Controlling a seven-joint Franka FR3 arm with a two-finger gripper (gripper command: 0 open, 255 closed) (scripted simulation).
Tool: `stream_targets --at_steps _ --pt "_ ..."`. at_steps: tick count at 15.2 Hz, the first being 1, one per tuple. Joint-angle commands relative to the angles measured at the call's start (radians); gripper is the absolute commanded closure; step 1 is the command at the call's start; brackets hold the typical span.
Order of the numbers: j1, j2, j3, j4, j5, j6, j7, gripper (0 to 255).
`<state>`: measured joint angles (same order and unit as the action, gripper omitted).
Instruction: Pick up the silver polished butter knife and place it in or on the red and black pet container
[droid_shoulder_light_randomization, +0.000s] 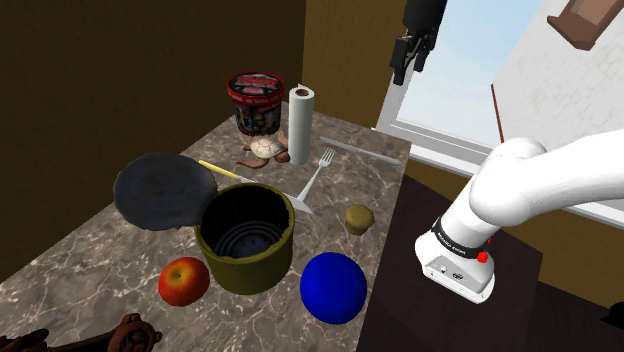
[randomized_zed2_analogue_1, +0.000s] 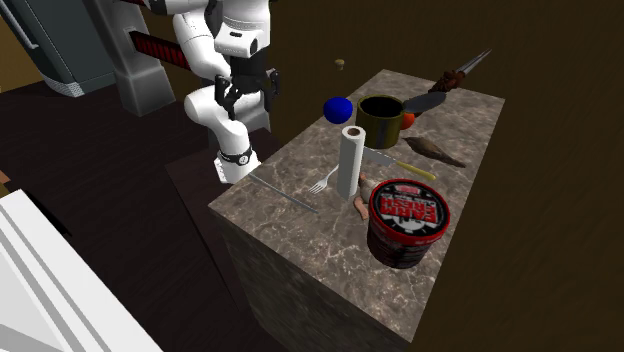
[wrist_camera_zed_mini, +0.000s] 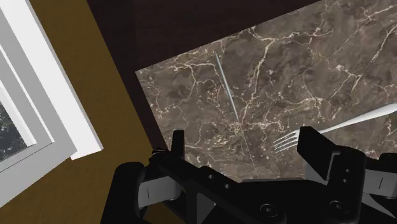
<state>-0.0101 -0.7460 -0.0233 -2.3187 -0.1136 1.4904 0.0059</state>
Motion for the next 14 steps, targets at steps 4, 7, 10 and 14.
stream_targets --at_steps 4,7,10,14 --pt "0.02 0.013 -0.014 -0.089 -0.004 0.094 -0.045 0" --pt "0.041 0.038 -0.028 -0.17 -0.008 0.192 -0.089 0" --pt "0.061 0.076 -0.042 -0.242 -0.013 0.293 -0.133 0" --pt "0.087 0.148 -0.059 -0.324 -0.019 0.436 -0.191 0"
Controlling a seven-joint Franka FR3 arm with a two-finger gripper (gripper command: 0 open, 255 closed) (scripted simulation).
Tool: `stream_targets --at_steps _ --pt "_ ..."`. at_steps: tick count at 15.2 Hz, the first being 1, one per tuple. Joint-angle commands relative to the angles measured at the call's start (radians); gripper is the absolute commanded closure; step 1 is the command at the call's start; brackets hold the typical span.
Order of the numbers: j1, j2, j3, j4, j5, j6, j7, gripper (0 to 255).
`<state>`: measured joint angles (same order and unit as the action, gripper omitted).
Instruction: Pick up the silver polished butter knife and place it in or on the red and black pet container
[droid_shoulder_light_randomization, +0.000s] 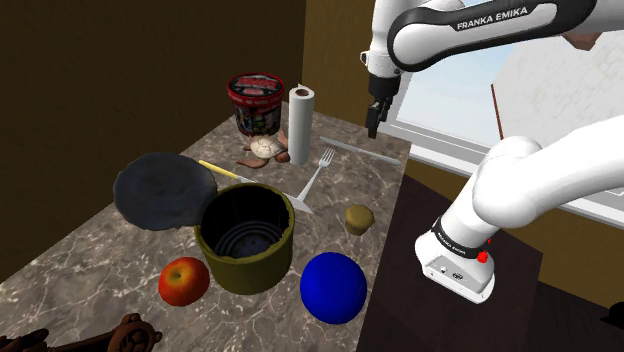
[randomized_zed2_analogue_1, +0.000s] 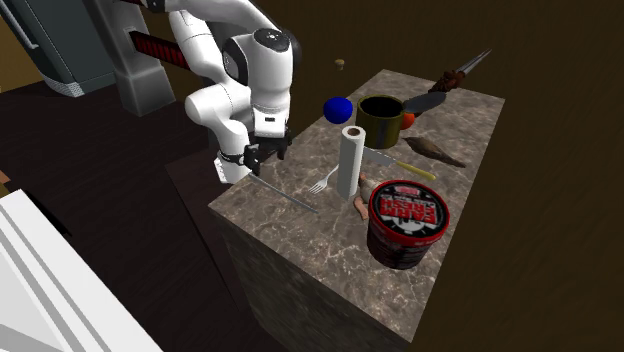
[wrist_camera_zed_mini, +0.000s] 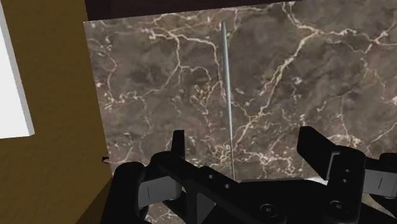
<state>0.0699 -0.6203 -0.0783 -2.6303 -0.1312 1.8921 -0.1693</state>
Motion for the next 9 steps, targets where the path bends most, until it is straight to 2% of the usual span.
stream_targets --at_steps 1,2,9 --pt "0.014 0.045 -0.008 -0.03 -0.002 0.071 -0.03 0" --pt "0.021 0.069 -0.012 -0.046 -0.003 0.109 -0.045 0" --pt "0.017 0.11 -0.021 -0.111 -0.014 0.214 -0.046 0"
